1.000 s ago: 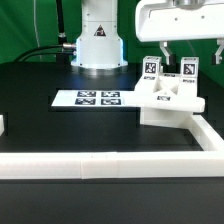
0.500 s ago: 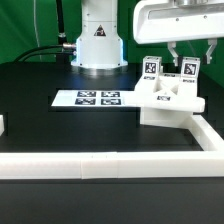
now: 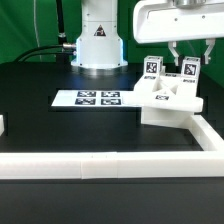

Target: Assemble chair

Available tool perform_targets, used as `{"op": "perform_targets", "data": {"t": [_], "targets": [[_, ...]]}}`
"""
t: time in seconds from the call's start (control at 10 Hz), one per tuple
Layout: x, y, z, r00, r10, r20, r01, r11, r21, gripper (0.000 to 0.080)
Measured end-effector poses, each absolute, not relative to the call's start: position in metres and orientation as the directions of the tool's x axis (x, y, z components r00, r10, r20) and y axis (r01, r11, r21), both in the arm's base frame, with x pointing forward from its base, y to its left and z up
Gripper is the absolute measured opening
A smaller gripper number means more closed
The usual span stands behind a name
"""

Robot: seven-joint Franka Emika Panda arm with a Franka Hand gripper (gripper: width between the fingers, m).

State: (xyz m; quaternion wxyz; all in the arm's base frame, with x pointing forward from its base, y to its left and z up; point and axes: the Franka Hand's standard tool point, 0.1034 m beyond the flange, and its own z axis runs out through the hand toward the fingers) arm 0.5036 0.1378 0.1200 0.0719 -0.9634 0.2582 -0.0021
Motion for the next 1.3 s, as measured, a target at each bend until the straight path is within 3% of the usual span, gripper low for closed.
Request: {"op": "perform_targets", "data": {"t": [0.6,1.3], "targets": [[0.5052,0.1386,0.1202,0.656,-0.751,-0.076,-0.752,-0.643,-0.143,0.0284],[0.5051,0.1393,0.12,0.355,-0.925,-0.136,-0.933,-0.341,-0.114,0.0284]]}}
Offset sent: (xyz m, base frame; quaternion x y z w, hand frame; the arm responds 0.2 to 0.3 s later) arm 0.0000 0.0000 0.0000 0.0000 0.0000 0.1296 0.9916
